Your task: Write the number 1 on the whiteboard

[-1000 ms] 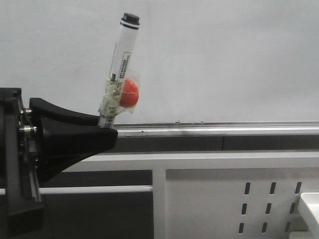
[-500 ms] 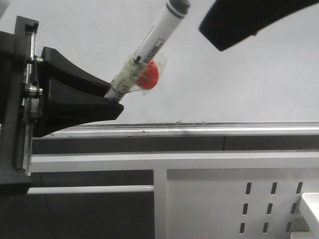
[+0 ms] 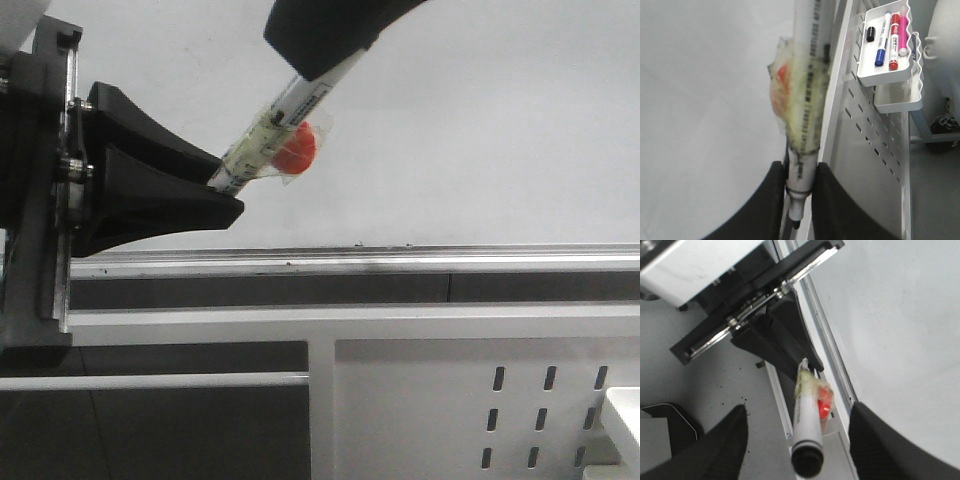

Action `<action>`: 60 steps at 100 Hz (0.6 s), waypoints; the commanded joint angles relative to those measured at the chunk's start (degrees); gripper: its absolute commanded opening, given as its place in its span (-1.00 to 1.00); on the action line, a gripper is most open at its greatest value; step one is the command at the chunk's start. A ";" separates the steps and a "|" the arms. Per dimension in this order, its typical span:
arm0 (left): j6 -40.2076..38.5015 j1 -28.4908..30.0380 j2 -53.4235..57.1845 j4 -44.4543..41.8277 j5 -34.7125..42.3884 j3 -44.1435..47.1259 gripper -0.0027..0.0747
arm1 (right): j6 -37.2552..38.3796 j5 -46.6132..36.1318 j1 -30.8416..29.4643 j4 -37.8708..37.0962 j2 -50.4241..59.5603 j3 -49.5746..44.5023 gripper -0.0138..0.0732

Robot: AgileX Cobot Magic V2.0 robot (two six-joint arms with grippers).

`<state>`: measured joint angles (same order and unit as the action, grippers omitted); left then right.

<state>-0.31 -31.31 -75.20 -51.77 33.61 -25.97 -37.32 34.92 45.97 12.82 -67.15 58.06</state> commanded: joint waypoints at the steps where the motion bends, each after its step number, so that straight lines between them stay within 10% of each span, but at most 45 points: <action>1: -0.71 -0.20 1.55 1.67 3.82 -1.93 -0.98 | -0.62 -4.16 0.11 0.09 -0.19 1.93 0.21; 41: -0.71 -0.20 1.55 2.11 5.18 -2.06 -0.98 | -0.62 -4.20 0.11 0.09 -1.82 1.93 0.17; 60: -0.71 -0.20 1.55 2.11 6.92 -2.06 -0.98 | -0.62 -3.71 0.11 0.09 -1.91 1.93 -0.76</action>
<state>-0.31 -31.31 -75.10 -51.86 35.67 -26.38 -37.41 34.32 45.97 12.71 -69.94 58.06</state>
